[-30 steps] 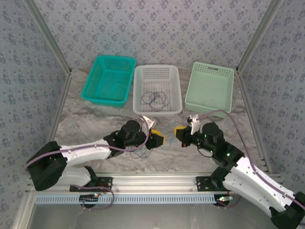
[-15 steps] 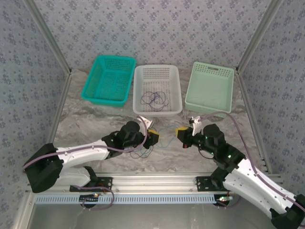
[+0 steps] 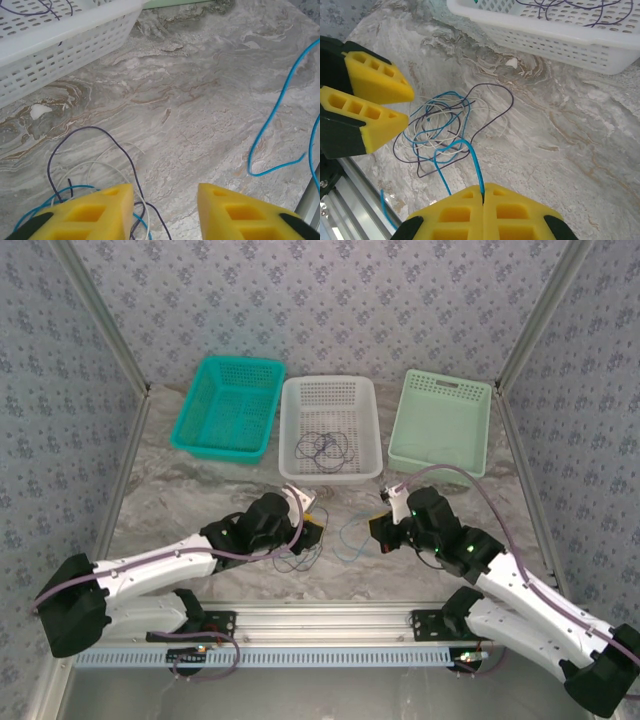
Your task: Untangle the cables
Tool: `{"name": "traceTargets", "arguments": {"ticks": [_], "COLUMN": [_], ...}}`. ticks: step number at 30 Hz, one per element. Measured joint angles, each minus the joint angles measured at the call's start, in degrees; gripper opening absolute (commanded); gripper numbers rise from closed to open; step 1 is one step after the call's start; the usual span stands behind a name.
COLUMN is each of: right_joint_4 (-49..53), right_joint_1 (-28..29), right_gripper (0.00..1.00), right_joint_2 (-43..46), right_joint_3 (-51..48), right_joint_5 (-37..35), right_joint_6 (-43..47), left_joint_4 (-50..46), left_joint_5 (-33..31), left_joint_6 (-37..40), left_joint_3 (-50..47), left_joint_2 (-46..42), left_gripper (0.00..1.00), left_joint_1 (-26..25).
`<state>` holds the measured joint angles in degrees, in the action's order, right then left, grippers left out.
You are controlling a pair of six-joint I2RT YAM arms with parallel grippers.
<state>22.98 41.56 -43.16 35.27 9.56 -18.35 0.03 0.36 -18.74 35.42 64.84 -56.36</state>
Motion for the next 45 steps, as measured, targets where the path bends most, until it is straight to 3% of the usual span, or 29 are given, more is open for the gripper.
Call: {"name": "traceTargets", "arguments": {"ticks": [11,20,28,35,45], "right_joint_4": [-6.84,-10.62,-13.90,-16.00,-14.97], "right_joint_1": [0.11,0.11,0.11,0.11,0.11], "right_gripper": [0.00,0.00,0.00,0.00,0.00], "right_joint_2": [1.57,1.38,1.38,2.25,4.37], "right_joint_3": [-0.20,-0.63,-0.85,-1.66,-2.86], "right_joint_5": [3.34,4.85,6.86,8.15,8.26], "right_joint_6": [-0.02,-0.22,-1.62,-2.99,-3.39], "left_joint_4": [17.25,26.21,27.30,27.32,23.89], "left_joint_5": [7.13,13.03,13.62,13.33,9.07], "left_joint_6": [-4.92,-6.40,-7.43,-7.23,-6.23], "left_joint_3": [-8.81,-9.73,-10.10,-10.10,-9.62], "left_joint_2": [-2.45,-2.49,-1.79,-0.85,-1.62], "left_gripper": [0.79,0.80,0.63,0.34,0.00], "left_joint_1": [0.11,0.11,0.11,0.11,0.11]}}
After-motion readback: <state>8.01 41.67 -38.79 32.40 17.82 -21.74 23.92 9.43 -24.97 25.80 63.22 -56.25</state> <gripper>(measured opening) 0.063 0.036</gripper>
